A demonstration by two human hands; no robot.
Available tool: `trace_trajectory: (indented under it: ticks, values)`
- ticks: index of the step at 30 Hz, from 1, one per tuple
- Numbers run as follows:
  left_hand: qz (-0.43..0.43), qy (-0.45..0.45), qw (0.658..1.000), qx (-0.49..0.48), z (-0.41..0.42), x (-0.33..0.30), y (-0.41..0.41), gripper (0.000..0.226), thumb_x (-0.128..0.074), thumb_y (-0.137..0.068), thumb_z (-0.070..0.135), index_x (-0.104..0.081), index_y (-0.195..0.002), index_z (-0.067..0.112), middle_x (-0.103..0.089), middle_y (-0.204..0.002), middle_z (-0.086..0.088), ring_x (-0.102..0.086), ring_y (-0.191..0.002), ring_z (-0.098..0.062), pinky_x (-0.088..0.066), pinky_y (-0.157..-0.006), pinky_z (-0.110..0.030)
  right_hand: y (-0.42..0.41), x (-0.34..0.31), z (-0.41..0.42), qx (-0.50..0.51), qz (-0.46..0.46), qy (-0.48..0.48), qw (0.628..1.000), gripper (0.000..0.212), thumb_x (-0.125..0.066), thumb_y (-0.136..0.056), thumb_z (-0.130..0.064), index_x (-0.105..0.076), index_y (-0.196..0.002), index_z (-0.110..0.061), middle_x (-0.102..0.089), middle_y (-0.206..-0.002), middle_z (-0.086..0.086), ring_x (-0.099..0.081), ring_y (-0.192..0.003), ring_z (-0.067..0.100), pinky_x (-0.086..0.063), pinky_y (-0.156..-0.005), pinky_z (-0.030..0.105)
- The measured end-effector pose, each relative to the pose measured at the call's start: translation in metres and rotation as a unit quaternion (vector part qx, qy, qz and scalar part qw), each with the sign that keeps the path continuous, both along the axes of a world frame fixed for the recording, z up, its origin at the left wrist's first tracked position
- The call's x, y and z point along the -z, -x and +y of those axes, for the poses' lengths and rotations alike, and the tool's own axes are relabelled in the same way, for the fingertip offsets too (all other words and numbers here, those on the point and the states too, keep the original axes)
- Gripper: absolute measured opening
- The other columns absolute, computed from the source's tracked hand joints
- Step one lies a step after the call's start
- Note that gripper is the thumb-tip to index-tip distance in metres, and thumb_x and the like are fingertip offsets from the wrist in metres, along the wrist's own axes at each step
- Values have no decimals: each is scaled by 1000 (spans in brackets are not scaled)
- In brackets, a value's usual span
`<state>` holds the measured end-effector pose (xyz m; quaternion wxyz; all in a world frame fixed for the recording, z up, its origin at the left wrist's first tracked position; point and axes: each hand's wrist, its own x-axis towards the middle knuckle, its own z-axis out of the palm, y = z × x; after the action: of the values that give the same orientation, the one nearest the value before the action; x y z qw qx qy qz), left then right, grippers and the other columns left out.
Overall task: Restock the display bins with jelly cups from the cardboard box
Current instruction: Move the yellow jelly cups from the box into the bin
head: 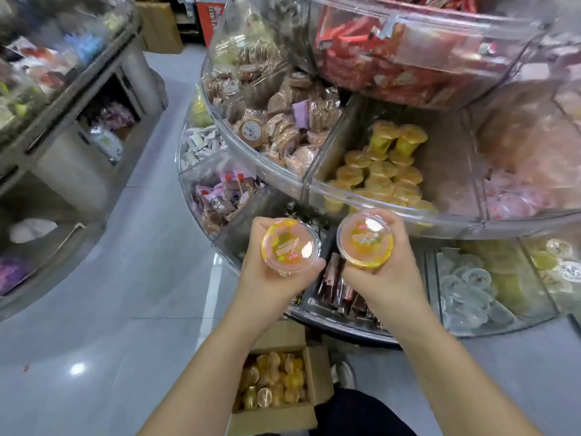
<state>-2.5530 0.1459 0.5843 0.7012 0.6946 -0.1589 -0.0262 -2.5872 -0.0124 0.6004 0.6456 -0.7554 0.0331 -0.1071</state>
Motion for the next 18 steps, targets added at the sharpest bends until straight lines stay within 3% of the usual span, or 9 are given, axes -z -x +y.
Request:
trace_trajectory:
  ticks: [3, 6, 8, 10, 12, 15, 18]
  values:
    - [-35, -28, 999, 6, -35, -15, -24, 43, -78, -64, 26, -54, -97, 42, -61, -99, 10, -60, -90, -2, -45, -77, -12, -21, -10, -39, 2, -4, 9, 1000, 58, -61, -60, 0, -48, -97, -43, -61, -78, -19, -55, -62, -2, -42, -52, 9]
    - [-66, -37, 997, 15, -70, -27, -55, 51, -76, -69, 23, -54, -112, 40, -63, -106, 19, -60, -99, 2, -43, -82, -8, -46, -20, -75, 9, -20, 29, 999, 57, -65, -62, 2, -51, -101, -37, -63, -91, -19, -62, -80, -3, -45, -65, 7]
    - [-32, -11, 999, 25, -93, -30, -74, 60, -72, -67, 25, -48, -119, 38, -64, -113, 13, -61, -104, -5, -45, -86, -13, -64, -23, -95, 18, -29, 41, 999, 59, -68, -63, 7, -53, -98, -39, -65, -95, -20, -62, -85, -4, -45, -69, 6]
    - [40, 41, 998, 15, -116, -30, -92, 64, -69, -57, 26, -45, -115, 40, -64, -115, 0, -63, -104, -13, -49, -88, -24, -78, -25, -112, 27, -28, 44, 998, 60, -67, -62, 7, -54, -95, -42, -65, -95, -22, -62, -84, -6, -44, -67, 5]
    - [72, 54, 996, -2, -134, -27, -107, 65, -76, -52, 23, -46, -108, 35, -64, -107, 0, -64, -95, -9, -52, -79, -22, -91, -25, -124, 31, -16, 41, 999, 58, -63, -59, 1, -52, -96, -41, -63, -92, -25, -60, -80, -7, -45, -64, 6]
    - [59, 1, 998, -7, -149, -23, -129, 50, -83, -58, 14, -51, -95, 23, -64, -86, 7, -63, -76, 2, -49, -65, -14, -109, -20, -136, 41, 21, 27, 999, 52, -64, -56, -8, -48, -97, -36, -64, -87, -21, -59, -73, -10, -45, -60, 6]
    - [47, -81, 995, 43, -152, -19, -153, 45, -85, -58, 15, -58, -92, 26, -67, -93, 3, -63, -86, -5, -50, -74, -22, -125, -9, -147, 62, 80, -13, 995, 54, -85, -57, -15, -50, -97, -29, -67, -93, -8, -63, -78, -4, -52, -65, 13]
